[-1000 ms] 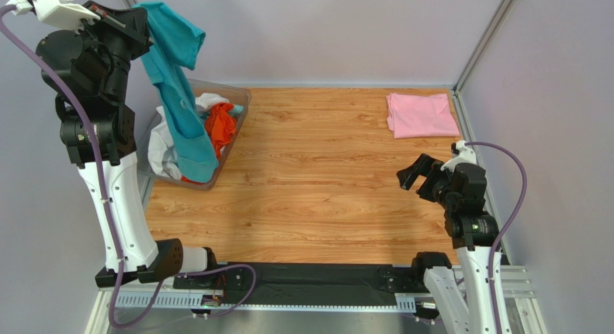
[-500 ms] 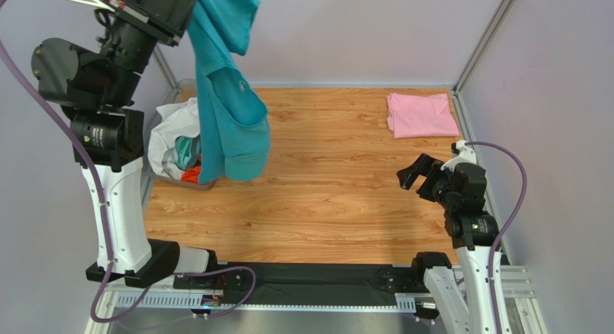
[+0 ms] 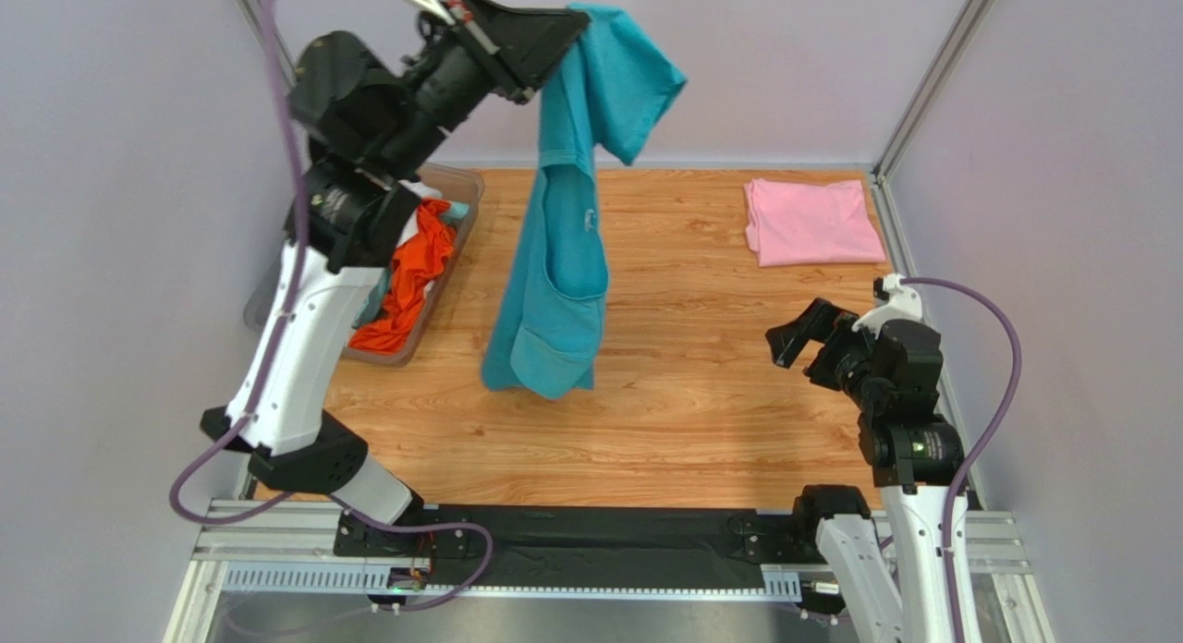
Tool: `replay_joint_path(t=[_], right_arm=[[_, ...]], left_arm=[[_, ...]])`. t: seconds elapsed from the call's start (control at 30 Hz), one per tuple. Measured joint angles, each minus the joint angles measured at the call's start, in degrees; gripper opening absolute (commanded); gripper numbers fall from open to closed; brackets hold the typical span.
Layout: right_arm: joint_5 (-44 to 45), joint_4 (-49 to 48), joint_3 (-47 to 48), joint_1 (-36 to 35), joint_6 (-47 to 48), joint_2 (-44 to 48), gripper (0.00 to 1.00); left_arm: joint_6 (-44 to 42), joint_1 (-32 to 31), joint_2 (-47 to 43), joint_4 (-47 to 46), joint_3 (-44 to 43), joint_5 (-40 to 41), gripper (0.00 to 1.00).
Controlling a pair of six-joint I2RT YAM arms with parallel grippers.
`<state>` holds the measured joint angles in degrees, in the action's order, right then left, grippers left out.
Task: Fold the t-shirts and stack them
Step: Move the tshirt to the center of the board
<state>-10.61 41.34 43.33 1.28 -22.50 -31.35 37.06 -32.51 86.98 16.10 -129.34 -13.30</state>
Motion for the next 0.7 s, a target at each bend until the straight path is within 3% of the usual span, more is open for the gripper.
replay_joint_path(t=[0.13, 0.3, 0.57, 0.7], right_arm=[[0.0, 0.0, 0.0, 0.0, 0.1, 0.0, 1.0], [-0.8, 0.0, 0.0, 0.0, 0.1, 0.0, 1.0], [-7.3, -0.4, -0.7, -0.2, 0.1, -1.1, 1.0], [-9.9, -1.4, -1.4, -6.3, 0.1, -4.6, 1.0]], left_arm=[[-1.7, -4.6, 6.0, 0.5, -0.6, 3.0, 0.0], [-2.3, -5.7, 8.2, 1.1, 3.2, 5.5, 0.0], [-5.1, -5.7, -1.5, -0.5, 32.0, 20.8, 0.0], [-4.7, -4.7, -3.2, 1.7, 43.0, 28.3, 0.0]])
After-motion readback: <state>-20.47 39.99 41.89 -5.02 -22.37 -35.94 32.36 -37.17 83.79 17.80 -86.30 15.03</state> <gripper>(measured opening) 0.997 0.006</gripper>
